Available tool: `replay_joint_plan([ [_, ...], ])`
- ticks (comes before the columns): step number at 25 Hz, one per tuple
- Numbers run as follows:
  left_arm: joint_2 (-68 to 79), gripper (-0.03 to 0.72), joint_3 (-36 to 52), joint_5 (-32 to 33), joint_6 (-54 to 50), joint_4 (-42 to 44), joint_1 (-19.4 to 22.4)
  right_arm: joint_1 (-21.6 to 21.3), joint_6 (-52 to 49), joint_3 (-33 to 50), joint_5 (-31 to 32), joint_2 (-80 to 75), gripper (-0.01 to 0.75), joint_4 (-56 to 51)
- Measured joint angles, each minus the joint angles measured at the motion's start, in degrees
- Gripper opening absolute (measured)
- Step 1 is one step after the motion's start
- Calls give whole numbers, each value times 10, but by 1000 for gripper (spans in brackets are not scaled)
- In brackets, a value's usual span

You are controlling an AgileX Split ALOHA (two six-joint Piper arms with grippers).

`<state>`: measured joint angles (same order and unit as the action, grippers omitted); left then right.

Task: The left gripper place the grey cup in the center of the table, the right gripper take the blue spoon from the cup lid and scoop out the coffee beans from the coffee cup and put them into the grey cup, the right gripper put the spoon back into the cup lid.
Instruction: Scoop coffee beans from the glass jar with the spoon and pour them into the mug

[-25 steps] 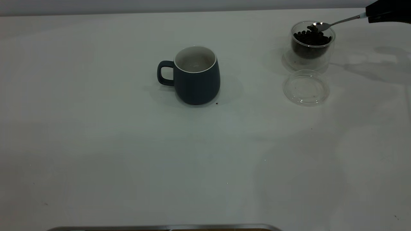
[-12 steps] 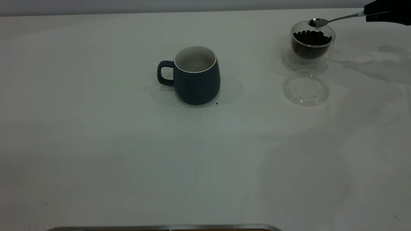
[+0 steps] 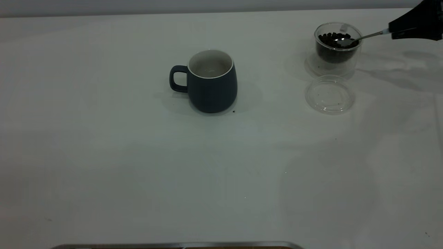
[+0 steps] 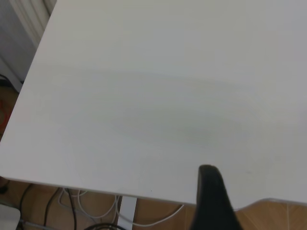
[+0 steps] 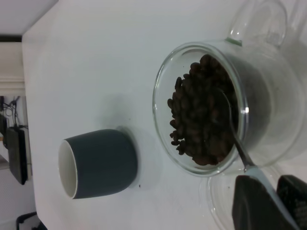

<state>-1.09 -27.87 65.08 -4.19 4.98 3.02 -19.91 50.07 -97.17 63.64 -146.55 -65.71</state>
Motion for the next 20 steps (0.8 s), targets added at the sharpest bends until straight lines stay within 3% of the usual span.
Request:
replay_joint_plan([
  [10, 0, 555, 0, 0, 0, 0, 0, 9, -3, 0, 12, 0, 99, -7],
  [20, 0, 555, 0, 0, 0, 0, 0, -22, -15, 0, 30, 0, 99, -32],
])
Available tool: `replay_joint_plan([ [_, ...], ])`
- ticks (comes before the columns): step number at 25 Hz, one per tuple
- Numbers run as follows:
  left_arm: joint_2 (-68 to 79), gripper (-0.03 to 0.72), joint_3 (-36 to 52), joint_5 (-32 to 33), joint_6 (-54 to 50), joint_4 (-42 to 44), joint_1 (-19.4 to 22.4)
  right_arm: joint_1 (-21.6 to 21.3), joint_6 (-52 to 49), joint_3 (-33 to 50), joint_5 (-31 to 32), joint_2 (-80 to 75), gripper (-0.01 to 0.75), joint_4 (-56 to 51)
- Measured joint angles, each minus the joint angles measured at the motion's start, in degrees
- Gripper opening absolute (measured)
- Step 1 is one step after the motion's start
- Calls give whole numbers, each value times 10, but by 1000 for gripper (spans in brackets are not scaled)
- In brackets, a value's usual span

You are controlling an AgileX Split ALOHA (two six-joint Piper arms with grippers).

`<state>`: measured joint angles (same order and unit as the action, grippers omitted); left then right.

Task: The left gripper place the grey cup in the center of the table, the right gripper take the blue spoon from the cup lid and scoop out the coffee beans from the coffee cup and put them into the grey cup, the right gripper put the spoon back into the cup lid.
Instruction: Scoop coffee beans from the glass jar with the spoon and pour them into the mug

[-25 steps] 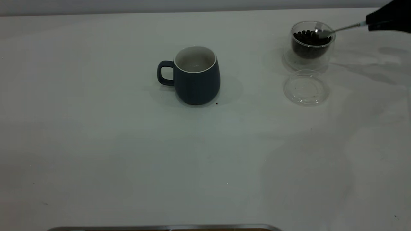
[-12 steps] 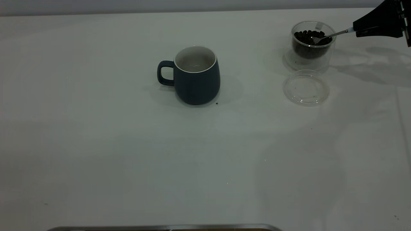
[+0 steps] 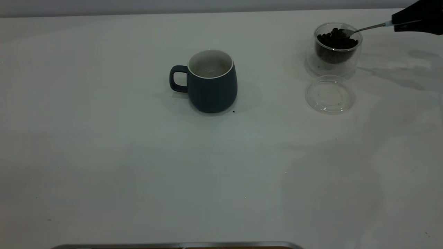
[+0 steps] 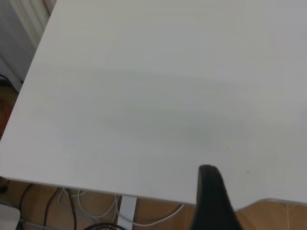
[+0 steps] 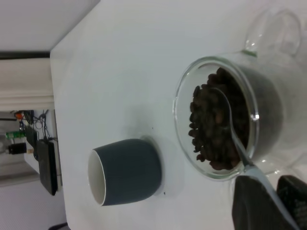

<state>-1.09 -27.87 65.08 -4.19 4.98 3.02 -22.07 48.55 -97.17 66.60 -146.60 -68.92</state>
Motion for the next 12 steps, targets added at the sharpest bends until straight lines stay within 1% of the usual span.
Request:
replay_joint_plan([
  [5, 0, 555, 0, 0, 0, 0, 0, -10, -21, 0, 1, 0, 99, 0],
  [12, 0, 555, 0, 0, 0, 0, 0, -10, -29, 0, 1, 1, 99, -3],
])
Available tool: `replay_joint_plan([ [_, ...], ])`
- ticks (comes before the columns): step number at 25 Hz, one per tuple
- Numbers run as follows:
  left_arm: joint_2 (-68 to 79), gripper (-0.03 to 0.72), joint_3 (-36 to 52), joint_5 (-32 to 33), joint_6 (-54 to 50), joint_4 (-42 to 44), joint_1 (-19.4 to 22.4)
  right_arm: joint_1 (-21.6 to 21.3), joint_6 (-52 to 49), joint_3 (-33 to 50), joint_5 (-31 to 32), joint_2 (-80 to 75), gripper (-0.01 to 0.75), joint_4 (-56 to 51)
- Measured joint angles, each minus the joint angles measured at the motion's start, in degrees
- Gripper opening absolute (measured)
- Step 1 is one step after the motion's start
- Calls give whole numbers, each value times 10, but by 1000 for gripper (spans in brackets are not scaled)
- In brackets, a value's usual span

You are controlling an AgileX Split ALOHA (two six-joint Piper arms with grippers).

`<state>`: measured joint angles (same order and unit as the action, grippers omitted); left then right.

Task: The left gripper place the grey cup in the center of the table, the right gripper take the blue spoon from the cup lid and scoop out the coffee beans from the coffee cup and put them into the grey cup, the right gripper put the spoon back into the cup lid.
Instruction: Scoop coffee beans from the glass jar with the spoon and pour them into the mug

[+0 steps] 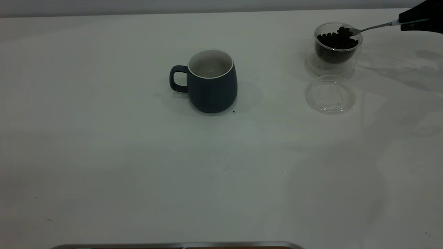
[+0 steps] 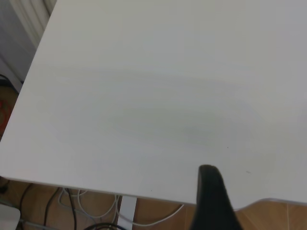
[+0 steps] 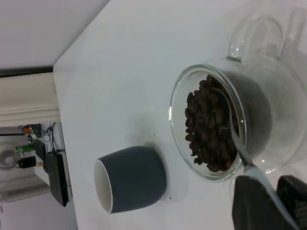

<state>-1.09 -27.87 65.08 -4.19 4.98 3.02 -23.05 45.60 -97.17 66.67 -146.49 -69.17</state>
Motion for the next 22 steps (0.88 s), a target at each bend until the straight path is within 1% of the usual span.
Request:
replay_joint_plan([
  [4, 0, 555, 0, 0, 0, 0, 0, 2, 0, 0, 0, 3, 99, -1],
  [10, 0, 555, 0, 0, 0, 0, 0, 20, 0, 0, 0, 15, 99, -12],
  [13, 0, 555, 0, 0, 0, 0, 0, 37, 0, 0, 0, 25, 99, -15],
  [22, 0, 555, 0, 0, 0, 0, 0, 103, -11, 0, 2, 41, 99, -19],
])
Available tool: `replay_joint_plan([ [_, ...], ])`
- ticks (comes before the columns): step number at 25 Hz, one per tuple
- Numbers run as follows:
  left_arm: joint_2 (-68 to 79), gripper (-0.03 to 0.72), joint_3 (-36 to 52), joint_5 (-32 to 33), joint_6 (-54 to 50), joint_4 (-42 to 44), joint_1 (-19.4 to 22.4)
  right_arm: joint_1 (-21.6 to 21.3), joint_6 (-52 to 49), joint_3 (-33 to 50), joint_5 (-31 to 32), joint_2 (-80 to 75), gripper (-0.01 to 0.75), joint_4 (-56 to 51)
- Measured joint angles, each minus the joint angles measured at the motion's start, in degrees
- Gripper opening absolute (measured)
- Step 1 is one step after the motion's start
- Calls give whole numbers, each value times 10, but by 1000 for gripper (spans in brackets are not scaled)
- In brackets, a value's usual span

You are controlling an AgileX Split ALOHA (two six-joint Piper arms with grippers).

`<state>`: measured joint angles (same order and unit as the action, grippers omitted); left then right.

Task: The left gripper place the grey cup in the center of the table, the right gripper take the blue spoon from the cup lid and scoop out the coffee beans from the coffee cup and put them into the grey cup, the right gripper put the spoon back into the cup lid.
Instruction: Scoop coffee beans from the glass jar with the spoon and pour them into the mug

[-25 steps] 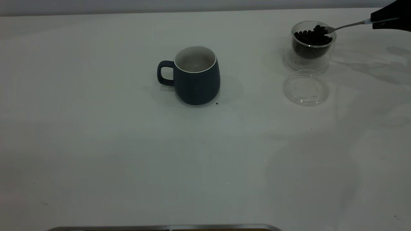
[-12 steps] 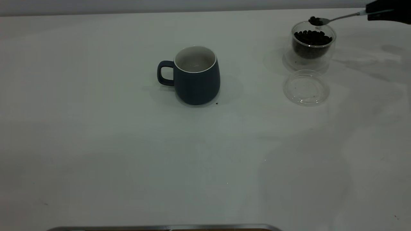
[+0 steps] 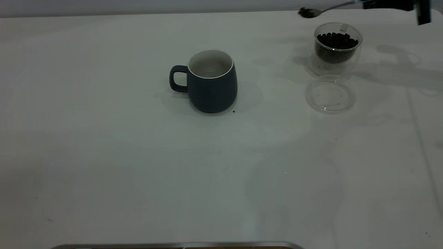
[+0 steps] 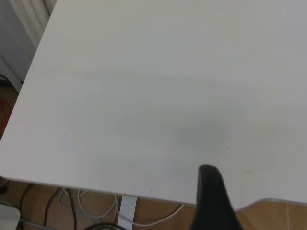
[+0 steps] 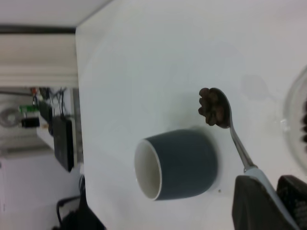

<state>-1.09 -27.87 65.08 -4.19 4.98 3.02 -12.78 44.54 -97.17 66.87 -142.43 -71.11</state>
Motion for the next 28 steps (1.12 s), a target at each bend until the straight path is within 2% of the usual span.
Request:
replay_joint_plan([
  [14, 0, 555, 0, 0, 0, 0, 0, 105, -4, 0, 0, 0, 99, -2],
  [28, 0, 555, 0, 0, 0, 0, 0, 171, 12, 0, 0, -6, 99, -2],
])
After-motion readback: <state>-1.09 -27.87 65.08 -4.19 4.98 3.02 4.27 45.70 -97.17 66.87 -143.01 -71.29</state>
